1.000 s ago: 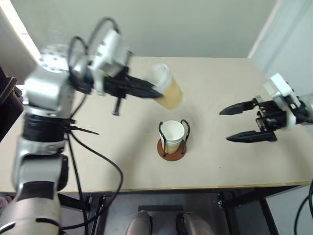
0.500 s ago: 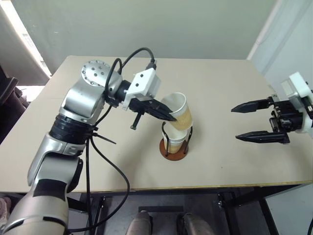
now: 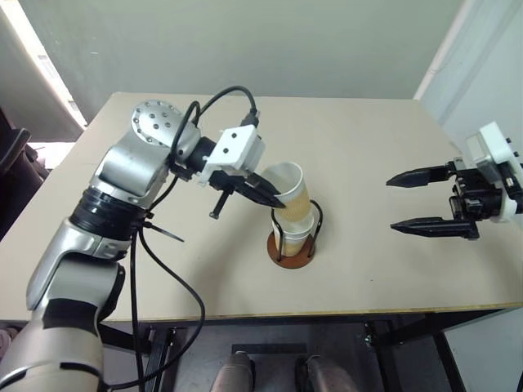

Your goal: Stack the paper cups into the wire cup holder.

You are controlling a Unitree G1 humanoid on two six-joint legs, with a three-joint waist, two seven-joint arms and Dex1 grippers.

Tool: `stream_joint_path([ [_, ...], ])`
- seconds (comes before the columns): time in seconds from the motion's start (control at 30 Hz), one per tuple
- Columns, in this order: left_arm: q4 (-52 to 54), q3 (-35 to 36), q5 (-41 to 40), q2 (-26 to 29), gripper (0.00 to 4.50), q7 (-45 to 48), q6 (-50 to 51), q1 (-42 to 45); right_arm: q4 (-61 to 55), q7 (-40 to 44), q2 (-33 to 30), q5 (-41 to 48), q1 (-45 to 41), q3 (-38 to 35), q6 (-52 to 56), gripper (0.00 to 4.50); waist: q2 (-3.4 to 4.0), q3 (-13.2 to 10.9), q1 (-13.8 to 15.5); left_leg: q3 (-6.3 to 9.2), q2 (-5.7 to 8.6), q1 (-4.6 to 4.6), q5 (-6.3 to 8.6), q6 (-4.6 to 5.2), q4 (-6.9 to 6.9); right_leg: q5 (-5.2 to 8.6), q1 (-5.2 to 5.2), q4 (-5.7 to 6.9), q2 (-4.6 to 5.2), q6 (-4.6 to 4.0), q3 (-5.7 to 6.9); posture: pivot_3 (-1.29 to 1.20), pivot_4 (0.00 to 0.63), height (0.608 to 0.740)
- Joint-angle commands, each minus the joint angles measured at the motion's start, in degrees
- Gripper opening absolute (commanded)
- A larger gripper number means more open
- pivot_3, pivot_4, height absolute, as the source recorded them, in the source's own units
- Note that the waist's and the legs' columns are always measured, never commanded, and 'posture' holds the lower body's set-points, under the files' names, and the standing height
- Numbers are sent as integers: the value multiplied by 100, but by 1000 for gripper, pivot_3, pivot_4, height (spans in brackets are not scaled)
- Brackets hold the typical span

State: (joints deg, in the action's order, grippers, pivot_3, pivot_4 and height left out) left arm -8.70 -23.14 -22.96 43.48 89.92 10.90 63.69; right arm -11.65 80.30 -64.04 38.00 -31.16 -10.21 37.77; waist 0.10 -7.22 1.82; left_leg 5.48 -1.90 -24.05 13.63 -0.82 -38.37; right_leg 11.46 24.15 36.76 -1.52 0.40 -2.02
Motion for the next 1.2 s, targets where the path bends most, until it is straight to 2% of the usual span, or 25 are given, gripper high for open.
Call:
stream_joint_path([
  [0.03,83,-38,90,-1,229,258,-138,152,-148,-76,-75,93,3,-197,-12,4291,0,0,0,0,1,0,0,0,0,0,0,0,1,0,0,0,150,740],
  [0.13,123,-114,63,36,1014,258,-114,151,-134,-130,-77,66,13,-188,-18,4291,0,0,-3,-1,2,0,1,2,0,1,0,0,2,1,0,0,150,740],
  [0.47,-84,68,462,-224,4456,164,-181,178,-117,-248,31,4,-18,-52,-98,4291,0,0,-1,-1,4,0,2,4,0,2,0,-1,4,4,-1,0,150,740],
  [0.6,-295,270,636,-420,4456,-107,-250,269,-80,-224,47,8,-43,-3,-135,4291,0,0,-2,-1,4,0,3,4,0,3,0,0,4,4,-1,0,150,740],
  [0.7,-275,547,598,-286,4456,-168,-39,166,5,-56,90,13,-110,130,-202,4291,0,0,-7,-3,4,-1,3,6,0,4,0,0,4,6,-2,0,150,740],
  [0.8,-161,943,485,54,4456,-269,296,-129,325,15,239,-136,-352,382,-340,4291,1,0,-68,-8,4,2,4,6,2,5,1,-1,4,8,-4,0,150,740],
  [0.9,-307,1710,10,870,4456,-6,957,-616,1102,298,407,-262,-792,572,-507,4291,4,-1,-154,-11,4,6,4,6,5,5,7,1,2,8,-11,0,150,740],
  [0.97,-312,2079,-51,1402,4456,-6,1130,-1164,1611,488,455,-270,-1024,582,-525,4291,5,-1,-167,-11,3,2,3,5,13,6,17,3,0,7,-15,0,150,740],
  [1.07,56,2879,-256,2063,4456,-167,1497,-2545,2286,718,455,-308,-1300,552,-558,4291,17,3,-166,-13,3,4,2,3,22,13,28,3,-1,1,-32,0,150,740],
  [1.2,507,4111,-640,2282,4456,-453,2055,-4199,2773,1042,371,-465,-1423,621,-654,4291,16,3,-89,-14,3,-2,9,6,27,35,34,8,0,-16,-36,0,150,740],
])
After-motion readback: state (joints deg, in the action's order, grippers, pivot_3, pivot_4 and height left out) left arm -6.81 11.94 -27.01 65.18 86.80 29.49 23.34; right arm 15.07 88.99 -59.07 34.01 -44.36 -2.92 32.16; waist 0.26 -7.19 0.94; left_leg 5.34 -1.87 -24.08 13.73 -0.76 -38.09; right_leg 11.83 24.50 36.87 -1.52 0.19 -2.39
